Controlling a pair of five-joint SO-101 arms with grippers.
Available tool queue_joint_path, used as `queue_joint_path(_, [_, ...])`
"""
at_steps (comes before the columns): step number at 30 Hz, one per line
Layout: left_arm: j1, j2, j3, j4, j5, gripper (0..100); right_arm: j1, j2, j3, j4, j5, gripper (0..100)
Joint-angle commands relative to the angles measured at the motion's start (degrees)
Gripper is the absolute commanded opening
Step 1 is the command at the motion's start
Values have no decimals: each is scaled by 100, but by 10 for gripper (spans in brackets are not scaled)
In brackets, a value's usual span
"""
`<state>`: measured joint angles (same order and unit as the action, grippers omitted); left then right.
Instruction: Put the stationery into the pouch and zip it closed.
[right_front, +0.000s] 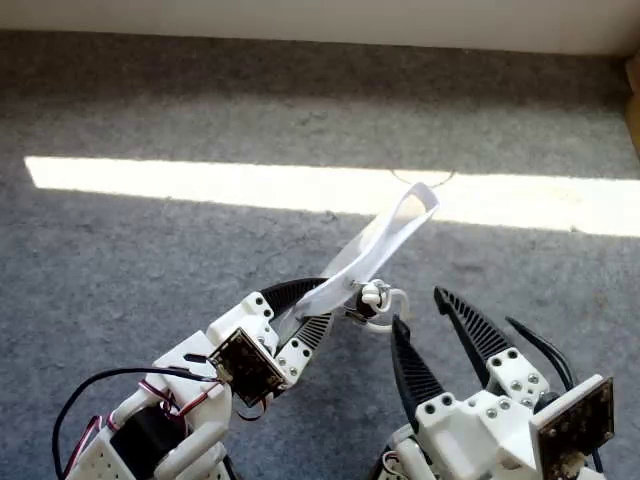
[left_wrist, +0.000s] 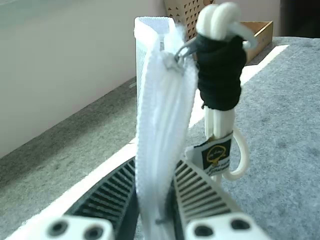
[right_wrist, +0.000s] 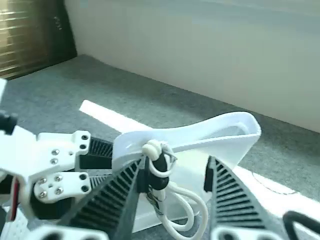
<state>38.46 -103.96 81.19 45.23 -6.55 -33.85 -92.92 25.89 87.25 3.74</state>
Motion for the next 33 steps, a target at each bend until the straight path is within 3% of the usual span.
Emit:
queue_joint_path(1, [-154,13,-180,18,53,6,-365,66,154,13,114,261])
queue_joint_path(3, [-154,13,-180,18,53,6,-374,66,444,-163,114,299])
queue_joint_path(14, [-154,13,-180,18,53,6,-374,40,2000,-1648,123,296])
queue_joint_path(25, [-154,13,-180,18,53,6,-347,4,2053,-1675,695,103])
queue_joint_path(29, [-171,13,-224,26,53,8,-374,-4,2018,-1516,1363,35])
queue_joint_path(33, [-374,13,-338,44,70,104,-374,-4,1789,-1305,1451,5])
